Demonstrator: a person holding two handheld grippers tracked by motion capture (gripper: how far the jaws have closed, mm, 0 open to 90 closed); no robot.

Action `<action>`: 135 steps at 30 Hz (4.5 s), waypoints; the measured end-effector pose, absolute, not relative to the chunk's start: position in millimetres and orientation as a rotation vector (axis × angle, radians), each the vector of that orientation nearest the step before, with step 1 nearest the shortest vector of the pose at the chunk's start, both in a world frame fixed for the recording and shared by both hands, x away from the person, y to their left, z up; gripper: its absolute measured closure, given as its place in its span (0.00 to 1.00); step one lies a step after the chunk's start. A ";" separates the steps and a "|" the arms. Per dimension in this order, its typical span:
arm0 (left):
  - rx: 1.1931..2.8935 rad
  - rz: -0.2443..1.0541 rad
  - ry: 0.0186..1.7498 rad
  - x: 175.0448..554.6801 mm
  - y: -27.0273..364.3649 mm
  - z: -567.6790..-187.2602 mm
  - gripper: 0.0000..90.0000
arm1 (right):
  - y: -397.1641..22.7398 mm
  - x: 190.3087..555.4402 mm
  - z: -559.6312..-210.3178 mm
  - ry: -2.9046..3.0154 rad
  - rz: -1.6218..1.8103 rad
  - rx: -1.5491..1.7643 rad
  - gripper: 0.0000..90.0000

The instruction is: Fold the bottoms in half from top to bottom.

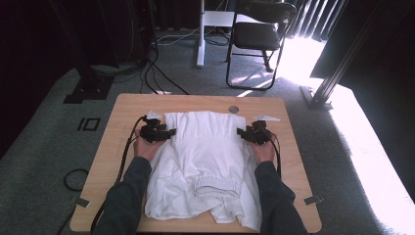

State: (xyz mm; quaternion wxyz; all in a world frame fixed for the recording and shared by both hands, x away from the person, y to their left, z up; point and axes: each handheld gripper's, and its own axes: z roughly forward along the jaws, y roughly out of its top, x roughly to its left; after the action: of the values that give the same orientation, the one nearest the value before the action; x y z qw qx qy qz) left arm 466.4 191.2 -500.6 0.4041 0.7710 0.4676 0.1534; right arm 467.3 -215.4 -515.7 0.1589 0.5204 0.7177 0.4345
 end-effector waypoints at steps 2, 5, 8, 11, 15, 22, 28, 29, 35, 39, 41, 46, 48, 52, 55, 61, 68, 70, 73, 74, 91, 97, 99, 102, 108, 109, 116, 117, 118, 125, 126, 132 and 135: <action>1.914 0.374 1.207 471.3 189.9 -502.0 0.49 | -215.3 475.6 -516.4 2.034 1.243 1.529 0.50; 1.930 0.365 1.239 479.2 184.6 -506.6 0.46 | -213.0 485.6 -522.2 2.032 1.209 1.585 0.50; 1.928 0.348 1.259 484.5 180.4 -513.5 0.50 | -208.4 490.7 -532.4 2.046 1.184 1.611 0.54; 1.956 0.309 1.280 487.5 179.3 -524.1 0.65 | -202.3 491.3 -543.1 2.077 1.162 1.615 0.65; 2.008 0.292 1.269 486.5 174.9 -531.5 0.84 | -194.0 487.5 -550.8 2.099 1.082 1.572 0.77; 2.019 0.284 1.270 475.8 172.4 -538.6 0.89 | -190.2 470.1 -550.4 2.126 1.006 1.490 0.84; 1.996 0.262 1.223 446.6 174.7 -544.2 0.89 | -201.9 444.7 -552.2 2.146 1.050 1.488 0.84; 1.993 0.259 1.213 440.9 175.2 -545.2 0.89 | -203.4 439.8 -552.1 2.152 1.051 1.489 0.83; 2.010 0.248 1.183 412.7 173.3 -546.2 0.89 | -209.0 413.6 -552.3 2.183 1.047 1.454 0.83; 2.059 0.260 1.158 407.0 168.9 -541.4 0.83 | -211.3 407.2 -551.8 2.193 1.051 1.460 0.82; 2.050 0.306 1.170 409.9 169.1 -535.9 0.70 | -212.5 409.6 -549.5 2.192 1.052 1.475 0.75; 1.951 0.389 1.171 428.2 172.6 -514.1 0.48 | -218.2 428.2 -537.5 2.125 1.106 1.500 0.50; 1.905 0.402 1.175 438.3 173.1 -506.8 0.45 | -219.0 438.7 -531.8 2.085 1.115 1.522 0.43; 1.888 0.374 1.224 461.8 170.9 -509.6 0.38 | -216.8 461.2 -526.0 2.043 1.171 1.561 0.35; 1.899 0.344 1.285 473.9 170.8 -523.8 0.36 | -212.2 476.6 -528.9 2.054 1.154 1.581 0.30; 1.918 0.345 1.348 483.3 175.1 -538.1 0.34 | -203.0 495.3 -543.1 2.113 1.077 1.630 0.24; 1.973 0.336 1.355 489.3 180.3 -541.4 0.33 | -190.5 496.4 -546.8 2.145 0.908 1.554 0.27; 1.980 0.325 1.355 490.4 179.3 -540.6 0.33 | -188.1 496.0 -547.0 2.131 0.846 1.539 0.27; 1.978 0.301 1.344 491.7 181.5 -540.5 0.33 | -189.0 495.3 -547.1 2.094 0.824 1.553 0.26; 1.979 0.291 1.335 491.9 182.0 -540.6 0.33 | -189.9 495.2 -547.9 2.099 0.832 1.545 0.25; 2.005 0.228 1.278 492.0 181.3 -540.1 0.36 | -202.3 498.8 -550.3 2.028 0.877 1.627 0.22; 2.009 0.206 1.262 490.4 178.3 -540.3 0.57 | -191.8 490.3 -548.9 2.071 0.861 1.566 0.36; 1.987 0.153 1.277 491.0 178.6 -541.4 0.70 | -190.0 487.5 -548.5 2.077 0.882 1.549 0.48; 1.985 0.109 1.277 491.3 178.0 -542.5 0.84 | -187.1 485.5 -545.9 2.111 0.898 1.545 0.67; 2.026 0.143 1.237 488.8 176.3 -539.2 0.94 | -186.3 486.9 -543.5 2.188 0.953 1.564 0.93; 2.015 0.153 1.229 487.4 178.6 -534.2 0.94 | -189.3 488.6 -542.7 2.182 0.977 1.607 0.94; 1.902 0.208 1.173 486.5 190.7 -495.4 0.95 | -206.7 490.6 -512.9 2.101 1.146 1.568 0.95; 1.876 0.235 1.151 487.2 190.6 -481.7 0.95 | -207.3 490.8 -505.5 2.089 1.163 1.545 0.95; 1.876 0.235 1.151 487.2 190.6 -481.7 0.95 | -207.3 490.8 -505.5 2.089 1.163 1.545 0.95; 1.822 0.301 1.097 495.9 192.4 -437.9 0.94 | -210.8 494.6 -453.3 1.997 1.248 1.404 0.95; 1.795 0.310 1.080 495.9 193.7 -429.4 0.94 | -211.4 494.6 -446.2 1.978 1.265 1.383 0.95; 1.781 0.310 1.054 483.4 201.4 -422.9 0.94 | -209.3 481.0 -425.2 1.971 1.322 1.255 0.94; 1.795 0.317 1.010 470.6 200.3 -421.3 0.94 | -211.8 466.6 -428.4 1.968 1.352 1.225 0.94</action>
State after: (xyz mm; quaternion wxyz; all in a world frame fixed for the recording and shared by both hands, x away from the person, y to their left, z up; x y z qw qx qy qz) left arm 470.6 200.3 -421.3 0.5045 0.7436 0.4186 0.1312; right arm 466.6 -211.8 -428.4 0.2269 0.4445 0.7142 0.4908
